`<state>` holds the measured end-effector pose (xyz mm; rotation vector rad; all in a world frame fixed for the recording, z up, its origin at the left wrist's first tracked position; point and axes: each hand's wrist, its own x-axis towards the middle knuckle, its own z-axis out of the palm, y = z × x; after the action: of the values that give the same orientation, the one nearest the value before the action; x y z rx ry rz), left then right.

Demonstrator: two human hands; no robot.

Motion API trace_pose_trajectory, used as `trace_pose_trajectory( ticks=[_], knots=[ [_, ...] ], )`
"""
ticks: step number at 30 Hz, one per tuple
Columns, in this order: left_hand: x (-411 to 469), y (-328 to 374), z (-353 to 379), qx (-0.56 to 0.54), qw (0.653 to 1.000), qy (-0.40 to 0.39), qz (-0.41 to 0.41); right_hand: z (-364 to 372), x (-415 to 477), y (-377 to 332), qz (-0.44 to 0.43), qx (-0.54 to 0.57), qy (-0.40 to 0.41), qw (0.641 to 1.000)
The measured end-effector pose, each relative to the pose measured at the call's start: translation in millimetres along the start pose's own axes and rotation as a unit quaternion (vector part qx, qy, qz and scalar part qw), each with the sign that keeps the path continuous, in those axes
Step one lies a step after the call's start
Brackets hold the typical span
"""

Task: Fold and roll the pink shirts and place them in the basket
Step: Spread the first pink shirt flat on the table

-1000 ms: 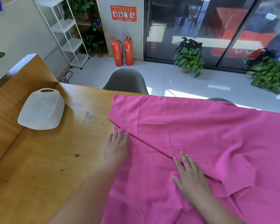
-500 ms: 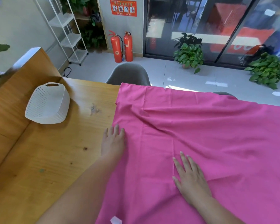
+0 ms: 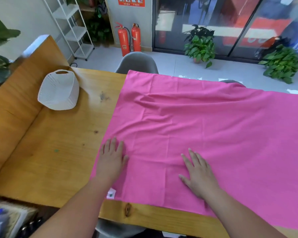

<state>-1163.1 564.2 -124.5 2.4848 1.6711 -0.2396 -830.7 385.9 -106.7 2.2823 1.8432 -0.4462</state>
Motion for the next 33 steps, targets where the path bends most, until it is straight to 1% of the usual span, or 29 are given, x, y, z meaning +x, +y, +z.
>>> trace_pose_trajectory(
  ticks=[2,3,6,9,11,12,13,15,17,18,21,22,24,26,27,29,31,33],
  knots=[
    [-28.3,20.4,2.5,-0.028,0.999,0.018,-0.018,5.2,-12.4,0.1,0.006,-0.009,-0.006,1.0],
    [-46.4,31.5,8.5,-0.042,0.999,0.012,-0.025,7.9,-20.1,0.4,0.013,-0.012,-0.006,1.0],
    [-96.2,47.8,30.3,-0.031,0.998,-0.049,-0.024,22.9,-44.0,8.8,0.035,-0.001,-0.016,0.999],
    [-117.6,38.0,29.1,-0.018,0.996,-0.074,-0.04,29.6,-67.6,18.9,-0.009,-0.006,-0.034,0.999],
    [-124.2,37.9,17.8,-0.019,0.994,-0.078,-0.073,33.2,-82.9,27.8,-0.039,-0.009,-0.027,0.999],
    [-128.7,41.5,11.5,-0.015,0.993,-0.079,-0.091,35.8,-91.1,32.8,-0.038,-0.007,-0.018,0.999],
    [-134.6,46.9,7.3,-0.009,0.992,-0.075,-0.104,40.0,-100.1,38.4,-0.023,-0.006,-0.005,1.0],
    [-150.6,57.5,6.4,0.002,0.993,-0.062,-0.102,47.6,-121.5,45.9,0.045,0.007,0.017,0.999],
    [-168.1,62.8,11.1,0.003,0.993,-0.068,-0.098,56.6,-143.3,51.3,0.097,0.024,0.014,0.995],
    [-174.0,63.2,12.2,0.002,0.992,-0.07,-0.107,61.7,-152.4,55.1,0.095,0.029,0.002,0.995],
    [-181.7,59.4,10.3,0.01,0.987,-0.083,-0.135,66.8,-178.6,70.9,0.027,0.052,-0.02,0.998],
    [-182.2,58.4,7.9,0.014,0.987,-0.085,-0.136,67.1,-185.9,76.2,0.017,0.052,-0.02,0.998],
    [-181.8,58.0,7.0,0.033,0.987,-0.074,-0.136,68.6,-198.4,86.1,0.047,0.039,-0.021,0.998],
    [-183.6,64.5,9.6,0.049,0.99,-0.04,-0.13,69.7,-212.5,94.7,0.092,0.045,-0.04,0.994],
    [-185.3,73.2,10.7,0.053,0.991,-0.023,-0.117,70.4,-221.0,99.9,0.092,0.046,-0.055,0.993],
    [-187.5,91.4,13.0,0.058,0.994,0.002,-0.09,67.7,-229.6,106.9,0.054,0.046,-0.073,0.995],
    [-188.1,121.8,11.5,0.061,0.997,-0.015,-0.051,58.9,-235.1,117.0,0.04,0.064,-0.067,0.995],
    [-186.1,154.4,8.9,0.058,0.998,-0.029,-0.008,54.8,-236.2,129.5,0.065,0.078,-0.045,0.994]
  ],
)
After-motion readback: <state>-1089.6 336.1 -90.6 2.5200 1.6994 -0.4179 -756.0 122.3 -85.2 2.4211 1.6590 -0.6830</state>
